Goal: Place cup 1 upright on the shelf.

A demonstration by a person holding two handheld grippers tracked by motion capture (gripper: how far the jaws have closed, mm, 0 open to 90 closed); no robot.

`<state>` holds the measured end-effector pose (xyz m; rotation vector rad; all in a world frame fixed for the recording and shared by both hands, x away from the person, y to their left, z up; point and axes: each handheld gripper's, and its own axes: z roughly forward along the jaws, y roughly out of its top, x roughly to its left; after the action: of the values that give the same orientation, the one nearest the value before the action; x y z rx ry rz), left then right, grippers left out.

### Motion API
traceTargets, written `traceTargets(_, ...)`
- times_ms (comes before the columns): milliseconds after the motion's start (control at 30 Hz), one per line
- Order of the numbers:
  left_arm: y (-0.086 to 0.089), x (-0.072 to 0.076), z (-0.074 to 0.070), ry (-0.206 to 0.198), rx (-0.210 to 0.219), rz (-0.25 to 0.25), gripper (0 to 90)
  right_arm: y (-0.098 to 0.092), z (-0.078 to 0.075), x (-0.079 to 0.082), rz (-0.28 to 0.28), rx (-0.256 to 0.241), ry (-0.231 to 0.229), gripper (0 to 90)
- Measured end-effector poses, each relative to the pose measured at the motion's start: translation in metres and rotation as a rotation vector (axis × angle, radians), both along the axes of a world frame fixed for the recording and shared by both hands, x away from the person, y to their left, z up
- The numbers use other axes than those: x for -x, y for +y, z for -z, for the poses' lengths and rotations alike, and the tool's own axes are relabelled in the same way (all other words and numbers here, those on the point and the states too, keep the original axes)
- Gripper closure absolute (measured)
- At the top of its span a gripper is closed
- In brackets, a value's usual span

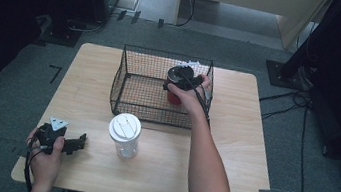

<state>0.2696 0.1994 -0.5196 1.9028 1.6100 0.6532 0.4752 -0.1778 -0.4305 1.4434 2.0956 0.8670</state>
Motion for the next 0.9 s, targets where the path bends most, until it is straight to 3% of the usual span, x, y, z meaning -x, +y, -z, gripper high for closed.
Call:
traceTargets(133, 0.0, 0.0, 0.0, 0.0, 0.001, 0.0, 0.1, -0.001, -0.003, 0.0, 0.021, 0.003, -0.006, 0.0)
traceTargets(233, 0.0, 0.0, 0.0, 0.0, 0.001, 0.0, 0.1, 0.0, -0.002, 0.001, 0.012, 0.019, -0.01, 0.0)
traceTargets(400, 0.0, 0.0, 0.0, 0.0, 0.001, 0.0, 0.1, -0.001, -0.005, 0.002, 0.004, 0.005, -0.017, 0.0)
traceTargets(700, 0.0, 0.0, 0.0, 0.0, 0.001, 0.0, 0.1, -0.004, -0.023, 0.01, 0.014, -0.03, -0.101, 0.0)
traceTargets(900, 0.0, 0.0, 0.0, 0.001, 0.001, 0.0, 0.1, -0.006, -0.031, 0.015, 0.016, -0.036, -0.123, 0.0)
